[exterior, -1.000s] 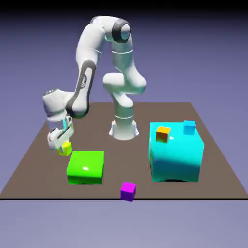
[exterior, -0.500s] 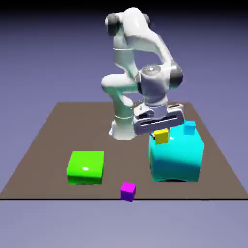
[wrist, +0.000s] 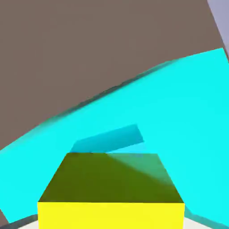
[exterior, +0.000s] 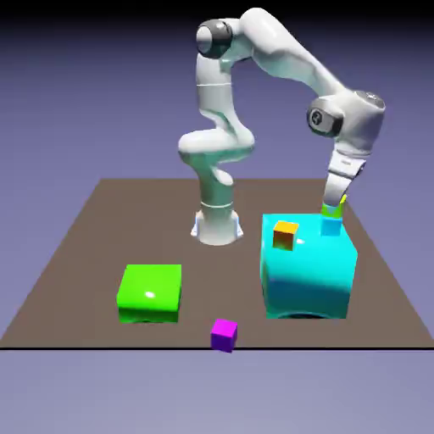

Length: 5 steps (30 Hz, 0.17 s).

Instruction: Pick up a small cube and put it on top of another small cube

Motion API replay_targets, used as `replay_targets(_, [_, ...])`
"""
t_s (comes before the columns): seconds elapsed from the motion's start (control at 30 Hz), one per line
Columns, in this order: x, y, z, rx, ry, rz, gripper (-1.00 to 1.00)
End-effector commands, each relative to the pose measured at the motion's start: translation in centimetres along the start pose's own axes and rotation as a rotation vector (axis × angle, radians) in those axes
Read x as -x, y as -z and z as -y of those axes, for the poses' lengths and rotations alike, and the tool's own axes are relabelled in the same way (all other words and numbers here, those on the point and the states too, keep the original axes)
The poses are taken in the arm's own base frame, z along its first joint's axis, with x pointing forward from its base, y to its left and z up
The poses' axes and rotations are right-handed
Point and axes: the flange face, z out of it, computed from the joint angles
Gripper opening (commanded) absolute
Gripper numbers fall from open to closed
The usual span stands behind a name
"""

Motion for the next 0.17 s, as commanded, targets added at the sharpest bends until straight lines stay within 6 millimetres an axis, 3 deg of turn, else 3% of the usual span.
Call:
replay_targets(0.0, [-0.1,1.7,0.0,0.0,0.0,0.0,1.0])
replay_targets(0.1, [0.2,6.7,-0.2,0.0,0.0,0.0,1.0])
replay_targets(0.13, [0.2,7.0,-0.2,0.0,0.0,0.0,1.0])
